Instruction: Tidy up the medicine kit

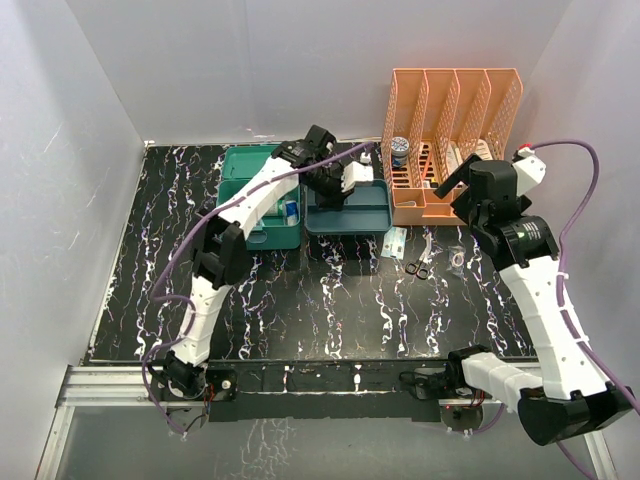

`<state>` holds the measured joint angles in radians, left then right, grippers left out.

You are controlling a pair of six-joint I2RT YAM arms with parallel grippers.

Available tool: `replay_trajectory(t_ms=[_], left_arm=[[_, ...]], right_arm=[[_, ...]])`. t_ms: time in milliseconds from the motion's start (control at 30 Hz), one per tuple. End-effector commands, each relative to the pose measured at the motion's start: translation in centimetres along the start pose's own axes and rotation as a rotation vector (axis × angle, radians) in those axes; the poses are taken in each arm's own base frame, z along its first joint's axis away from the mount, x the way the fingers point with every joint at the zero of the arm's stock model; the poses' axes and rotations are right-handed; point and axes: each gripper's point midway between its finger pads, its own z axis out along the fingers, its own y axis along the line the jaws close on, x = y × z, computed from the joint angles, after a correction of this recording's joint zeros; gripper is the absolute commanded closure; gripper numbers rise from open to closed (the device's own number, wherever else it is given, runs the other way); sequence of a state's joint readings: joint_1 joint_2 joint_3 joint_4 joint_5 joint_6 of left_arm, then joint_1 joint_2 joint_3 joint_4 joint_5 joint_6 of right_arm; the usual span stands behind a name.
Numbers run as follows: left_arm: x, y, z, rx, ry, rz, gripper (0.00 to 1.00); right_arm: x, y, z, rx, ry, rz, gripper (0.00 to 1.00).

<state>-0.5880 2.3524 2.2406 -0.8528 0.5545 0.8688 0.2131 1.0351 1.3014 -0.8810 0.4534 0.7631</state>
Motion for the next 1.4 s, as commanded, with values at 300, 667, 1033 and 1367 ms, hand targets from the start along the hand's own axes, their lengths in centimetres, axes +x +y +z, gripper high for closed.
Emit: replay_trajectory(t_ms=[300,667,1033,1367], left_arm=[[-4.7,-11.8,-7.9,0.133,-0.024,-0.017,1.0],[-1.2,-16.5,-7.7,0.055,0.034,-0.139,1.0],[5.1,-19.1,-4.9,0.066,0.108,-0.167,1.0],[8.6,-19.5,-2.8,0.046,0.145,-0.14,1.0]], right_arm=[[-0.7,1.1,2.0,0.013,-0.016,-0.026,0.02],[2.3,0.1,4.2,0.082,0.106,-0.143,0.02],[5.9,-1.1,5.6,0.117,0.249,-0.256,0.02],[8.5,-1.5,6.1,0.137,0.341,-0.357,0.02]])
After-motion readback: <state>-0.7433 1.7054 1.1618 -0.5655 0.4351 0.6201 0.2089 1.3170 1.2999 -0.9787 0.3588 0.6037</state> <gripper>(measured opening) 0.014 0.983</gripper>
